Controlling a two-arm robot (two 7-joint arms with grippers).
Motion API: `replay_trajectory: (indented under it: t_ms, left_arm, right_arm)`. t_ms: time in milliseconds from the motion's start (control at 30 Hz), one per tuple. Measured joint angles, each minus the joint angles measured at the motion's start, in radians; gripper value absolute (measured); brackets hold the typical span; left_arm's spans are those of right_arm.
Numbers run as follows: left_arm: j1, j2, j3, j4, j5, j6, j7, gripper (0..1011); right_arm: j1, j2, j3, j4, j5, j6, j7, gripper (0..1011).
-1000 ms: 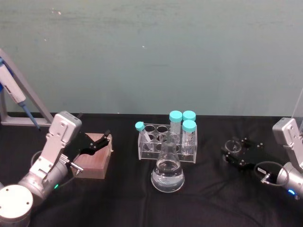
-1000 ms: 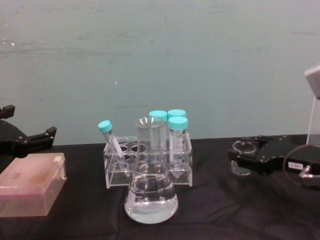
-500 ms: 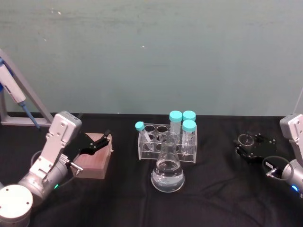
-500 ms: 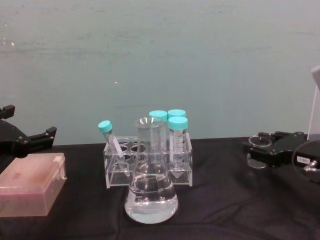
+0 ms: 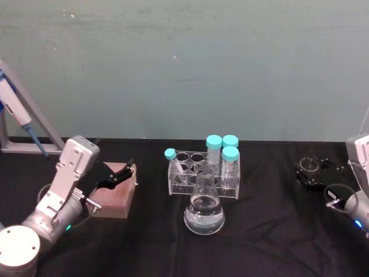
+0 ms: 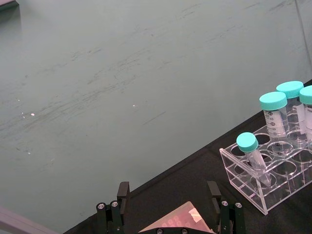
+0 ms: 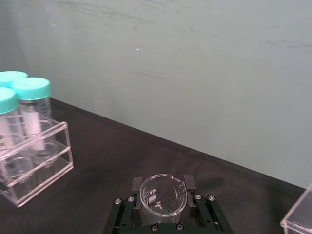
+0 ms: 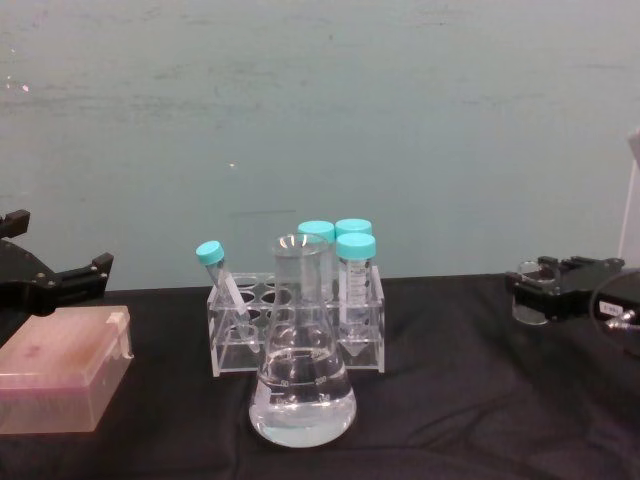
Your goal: Place the experimental apparatus aside using one hand.
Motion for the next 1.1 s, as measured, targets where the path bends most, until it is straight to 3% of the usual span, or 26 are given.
replay_trajectory:
  t_ms: [700, 1100]
  left_arm:
    - [0.000, 0.000, 0.000, 0.000, 0.000, 0.000, 0.000, 1000]
    - [0.000, 0.000, 0.000, 0.000, 0.000, 0.000, 0.000, 1000]
  right_arm:
    - [0.052, -0.046, 0.047, 0.088, -0.098, -0.010, -0.140, 507]
    - [0.082, -0.069, 0.074, 0.143, -0.127, -0.020, -0.169, 507]
